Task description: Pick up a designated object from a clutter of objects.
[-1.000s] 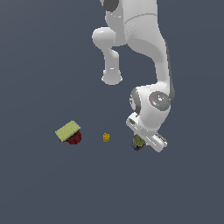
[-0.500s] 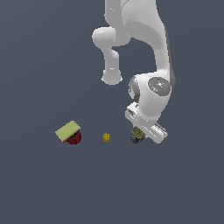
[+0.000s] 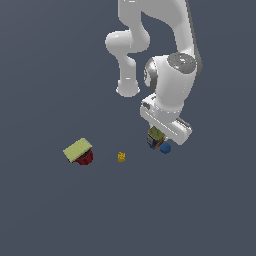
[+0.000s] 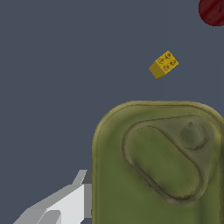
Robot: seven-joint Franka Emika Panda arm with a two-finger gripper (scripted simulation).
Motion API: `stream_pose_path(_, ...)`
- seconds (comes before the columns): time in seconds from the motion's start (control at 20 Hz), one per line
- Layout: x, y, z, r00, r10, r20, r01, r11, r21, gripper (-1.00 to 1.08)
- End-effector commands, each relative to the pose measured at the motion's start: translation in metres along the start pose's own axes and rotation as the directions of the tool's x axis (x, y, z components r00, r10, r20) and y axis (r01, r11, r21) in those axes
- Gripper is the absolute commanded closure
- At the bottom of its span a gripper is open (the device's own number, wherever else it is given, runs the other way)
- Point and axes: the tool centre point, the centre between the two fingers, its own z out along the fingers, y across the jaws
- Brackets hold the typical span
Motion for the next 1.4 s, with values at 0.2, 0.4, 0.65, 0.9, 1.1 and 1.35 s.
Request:
stream_pose_path(0.2,-0.009,0.027,-0.055,1.0,0.0,-0.002,0.0,1.0,0.004,1.08)
stream_pose_path(0.4,-0.015,0.044,-0.089,1.0,0.0,-0.001,0.0,1.0,0.003,1.08)
stream_pose_path(0.65,-0.023,0.067,-0.136,1.0,0.0,-0.001,0.0,1.0,0.003,1.08)
stream_pose_path(0.9,-0.03,0.087,-0.178,1.0,0.0,-0.001,0.0,1.0,0.003,1.08)
stream_pose_path(1.1,-0.034,0.1,-0.206,1.0,0.0,-0.001,0.0,1.0,0.003,1.08)
stream_pose_path(1.35,-0.037,0.111,-0.231,1.0,0.0,-0.001,0.0,1.0,0.003,1.08)
